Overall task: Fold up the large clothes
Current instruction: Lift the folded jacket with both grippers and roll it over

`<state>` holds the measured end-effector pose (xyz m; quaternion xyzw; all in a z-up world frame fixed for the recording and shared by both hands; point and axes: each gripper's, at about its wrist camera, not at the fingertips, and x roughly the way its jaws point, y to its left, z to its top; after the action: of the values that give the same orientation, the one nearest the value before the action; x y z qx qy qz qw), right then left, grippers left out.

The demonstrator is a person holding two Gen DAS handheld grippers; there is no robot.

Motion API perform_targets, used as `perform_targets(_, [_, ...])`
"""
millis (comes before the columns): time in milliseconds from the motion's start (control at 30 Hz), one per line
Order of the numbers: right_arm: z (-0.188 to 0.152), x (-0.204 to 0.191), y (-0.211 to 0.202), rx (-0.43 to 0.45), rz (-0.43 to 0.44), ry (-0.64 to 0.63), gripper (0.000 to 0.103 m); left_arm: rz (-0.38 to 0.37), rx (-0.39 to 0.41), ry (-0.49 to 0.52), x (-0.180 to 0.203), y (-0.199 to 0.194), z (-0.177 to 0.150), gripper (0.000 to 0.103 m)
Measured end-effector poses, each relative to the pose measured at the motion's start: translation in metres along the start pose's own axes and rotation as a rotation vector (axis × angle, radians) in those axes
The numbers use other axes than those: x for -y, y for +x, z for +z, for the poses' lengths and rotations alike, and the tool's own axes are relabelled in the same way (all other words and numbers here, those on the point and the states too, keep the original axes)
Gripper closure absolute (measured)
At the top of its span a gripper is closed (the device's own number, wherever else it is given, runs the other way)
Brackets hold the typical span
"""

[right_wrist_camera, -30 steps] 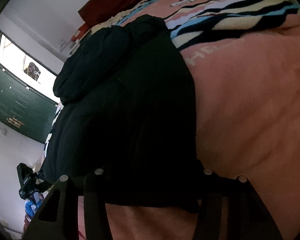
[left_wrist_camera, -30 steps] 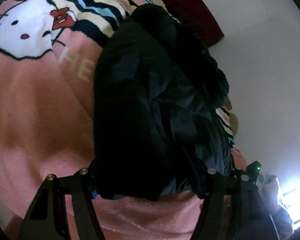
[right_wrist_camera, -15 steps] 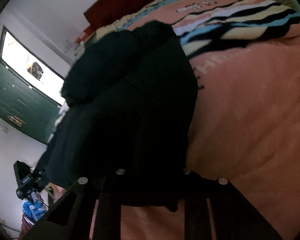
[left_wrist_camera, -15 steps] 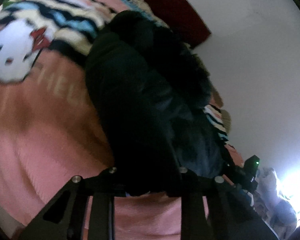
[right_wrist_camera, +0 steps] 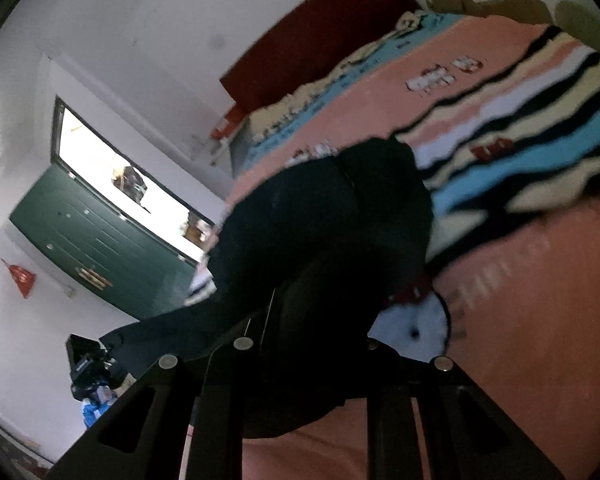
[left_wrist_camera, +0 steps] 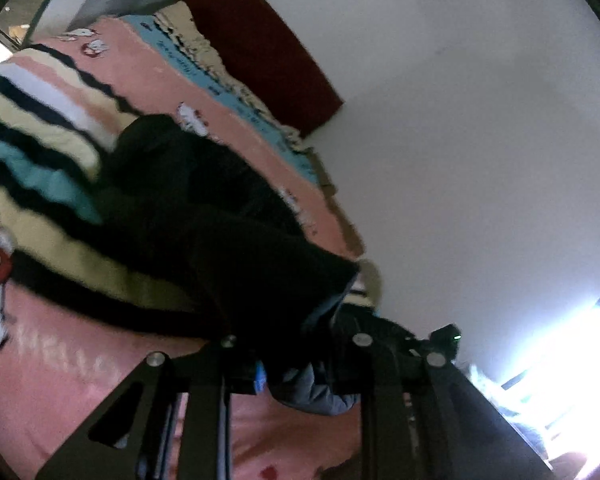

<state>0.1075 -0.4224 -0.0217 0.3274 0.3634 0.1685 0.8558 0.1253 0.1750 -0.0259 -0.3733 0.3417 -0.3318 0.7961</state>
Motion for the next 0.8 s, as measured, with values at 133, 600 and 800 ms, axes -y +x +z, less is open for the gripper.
perform_targets(133, [0.039, -0.003, 0.011, 0.02, 0.035, 0.028, 0.084, -0.03, 0.027, -0.042, -0.001, 0.019, 0.045, 0.083])
perform_targets(600, [0.173, -0.002, 0.144, 0.089, -0.131, 0.058, 0.083, 0.179, 0.072, -0.092, -0.062, 0.151, 0.193, 0.082])
perform_targets(800, [0.207, 0.03, 0.234, 0.043, -0.25, 0.087, 0.08, 0.273, 0.016, -0.121, -0.128, 0.225, 0.222, 0.08])
